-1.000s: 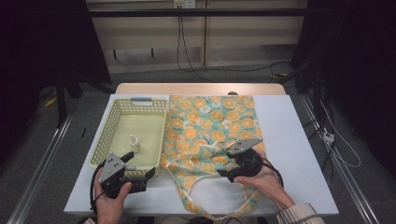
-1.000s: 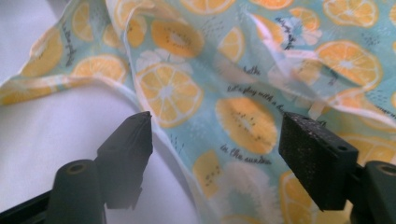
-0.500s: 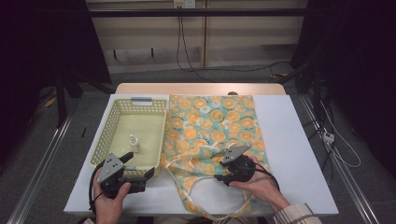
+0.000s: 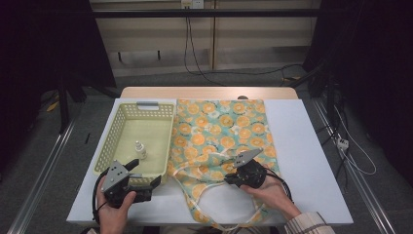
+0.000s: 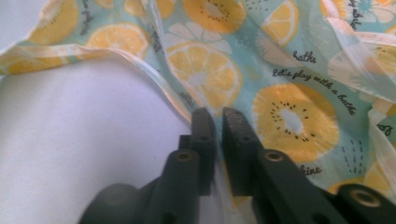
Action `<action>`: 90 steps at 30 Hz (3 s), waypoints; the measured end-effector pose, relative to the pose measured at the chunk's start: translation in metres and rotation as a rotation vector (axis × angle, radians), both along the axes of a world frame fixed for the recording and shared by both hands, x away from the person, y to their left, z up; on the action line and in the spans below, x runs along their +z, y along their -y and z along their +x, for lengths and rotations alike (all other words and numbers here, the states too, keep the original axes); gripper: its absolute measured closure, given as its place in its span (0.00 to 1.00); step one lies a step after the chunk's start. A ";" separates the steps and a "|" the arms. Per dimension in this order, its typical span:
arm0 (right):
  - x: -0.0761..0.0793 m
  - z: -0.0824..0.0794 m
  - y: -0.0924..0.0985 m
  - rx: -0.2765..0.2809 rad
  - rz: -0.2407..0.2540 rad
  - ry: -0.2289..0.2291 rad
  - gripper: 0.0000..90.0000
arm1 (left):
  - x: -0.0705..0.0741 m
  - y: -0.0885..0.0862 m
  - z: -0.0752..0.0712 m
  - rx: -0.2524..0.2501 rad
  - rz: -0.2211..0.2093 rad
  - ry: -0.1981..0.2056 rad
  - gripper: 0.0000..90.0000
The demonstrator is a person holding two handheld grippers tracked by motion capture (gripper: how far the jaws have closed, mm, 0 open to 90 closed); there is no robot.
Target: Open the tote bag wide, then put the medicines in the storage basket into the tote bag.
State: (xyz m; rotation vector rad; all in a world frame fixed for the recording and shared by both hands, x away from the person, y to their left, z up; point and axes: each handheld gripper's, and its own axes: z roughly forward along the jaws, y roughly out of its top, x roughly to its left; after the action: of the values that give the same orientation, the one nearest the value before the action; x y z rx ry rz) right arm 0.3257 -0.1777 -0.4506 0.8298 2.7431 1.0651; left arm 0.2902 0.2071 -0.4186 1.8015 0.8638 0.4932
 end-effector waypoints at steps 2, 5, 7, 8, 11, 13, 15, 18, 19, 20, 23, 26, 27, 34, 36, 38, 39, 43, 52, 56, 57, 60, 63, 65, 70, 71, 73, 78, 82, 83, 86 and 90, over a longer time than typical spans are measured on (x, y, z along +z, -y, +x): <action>0.002 0.000 0.001 -0.001 0.009 0.002 1.00 | 0.000 0.000 0.000 0.003 -0.004 -0.002 0.06; 0.007 -0.001 0.002 -0.009 0.018 0.023 1.00 | 0.000 0.000 0.000 0.000 0.001 0.000 0.06; 0.008 -0.001 0.002 -0.020 0.025 0.029 1.00 | 0.000 0.000 0.000 0.000 0.001 0.000 0.06; 0.009 -0.001 0.002 -0.031 0.029 0.034 1.00 | 0.000 0.000 0.000 0.003 -0.003 -0.001 0.06; 0.013 0.001 0.004 -0.059 0.047 0.059 1.00 | -0.001 0.000 0.000 0.003 -0.006 -0.005 0.06; 0.017 0.002 0.005 -0.075 0.059 0.075 1.00 | -0.001 -0.001 0.000 0.003 -0.002 -0.006 0.06; 0.022 0.004 0.006 -0.091 0.067 0.097 1.00 | -0.001 -0.002 -0.001 0.008 -0.006 -0.009 0.06; 0.027 0.007 0.007 -0.107 0.087 0.107 1.00 | -0.001 -0.003 -0.001 0.013 -0.010 -0.007 0.06; 0.029 0.008 0.007 -0.109 0.093 0.111 1.00 | -0.001 -0.003 -0.001 0.013 -0.008 -0.006 0.06; 0.030 0.009 0.008 -0.109 0.101 0.116 1.00 | -0.001 -0.004 -0.001 0.014 -0.007 -0.006 0.06; 0.035 0.012 0.008 -0.125 0.108 0.135 1.00 | -0.002 -0.004 0.000 0.014 -0.007 -0.008 0.06; 0.042 0.015 0.011 -0.143 0.124 0.162 1.00 | -0.001 -0.004 -0.001 0.013 -0.006 -0.004 0.06; 0.045 0.015 0.012 -0.150 0.131 0.175 1.00 | -0.001 -0.003 -0.001 0.013 -0.004 -0.004 0.06; 0.057 0.029 0.013 -0.173 0.163 0.210 1.00 | -0.001 -0.004 0.000 0.015 0.000 -0.002 0.06; 0.060 0.030 0.014 -0.178 0.170 0.218 1.00 | -0.001 -0.004 0.000 0.020 -0.006 -0.003 0.06; 0.065 0.033 0.017 -0.189 0.189 0.238 1.00 | 0.000 -0.004 -0.001 0.024 -0.009 -0.002 0.06; 0.068 0.035 0.018 -0.196 0.196 0.244 1.00 | 0.000 -0.005 -0.001 0.026 -0.007 0.000 0.06; 0.077 0.043 0.020 -0.211 0.220 0.266 1.00 | 0.001 -0.004 -0.002 0.023 -0.002 0.004 0.06; 0.082 0.047 0.021 -0.210 0.237 0.274 1.00 | 0.001 -0.005 -0.001 0.009 0.000 -0.011 0.06; 0.078 0.049 0.024 -0.218 0.241 0.253 1.00 | 0.003 -0.005 -0.001 0.010 0.006 -0.023 0.07; 0.077 0.049 0.025 -0.219 0.241 0.252 1.00 | 0.003 -0.006 -0.001 0.012 0.009 -0.024 0.07; 0.077 0.051 0.025 -0.216 0.247 0.249 1.00 | 0.005 -0.010 0.001 -0.011 -0.014 -0.073 0.07; 0.075 0.052 0.023 -0.213 0.245 0.236 1.00 | 0.008 -0.014 0.004 -0.003 0.002 -0.067 0.07; 0.074 0.052 0.021 -0.208 0.241 0.233 1.00 | 0.011 -0.017 0.008 0.008 0.000 -0.090 0.06; 0.073 0.052 0.019 -0.204 0.240 0.233 1.00 | 0.016 -0.023 0.018 0.035 0.027 -0.131 0.06; 0.073 0.052 0.019 -0.203 0.238 0.235 1.00 | 0.017 -0.025 0.020 0.026 0.024 -0.145 0.06; 0.073 0.052 0.019 -0.201 0.241 0.234 1.00 | 0.017 -0.027 0.023 0.020 0.035 -0.146 0.06; 0.073 0.051 0.020 -0.199 0.246 0.228 1.00 | 0.022 -0.027 0.031 0.010 0.060 -0.190 0.06; 0.073 0.052 0.019 -0.192 0.246 0.233 1.00 | 0.032 -0.024 0.036 -0.020 0.131 -0.156 0.07; 0.073 0.052 0.019 -0.193 0.244 0.230 1.00 | 0.034 -0.024 0.039 -0.027 0.138 -0.154 0.08; 0.072 0.052 0.018 -0.192 0.243 0.228 1.00 | 0.038 -0.024 0.049 -0.035 0.180 -0.158 0.09; 0.072 0.053 0.018 -0.192 0.240 0.228 1.00 | 0.040 -0.023 0.060 -0.030 0.211 -0.141 0.12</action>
State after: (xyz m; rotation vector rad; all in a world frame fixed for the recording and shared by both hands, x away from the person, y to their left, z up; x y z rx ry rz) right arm 0.3782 -0.1952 -0.3784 0.9153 2.3293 1.3702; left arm 0.3507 0.2299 -0.3790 2.0594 0.9074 0.4556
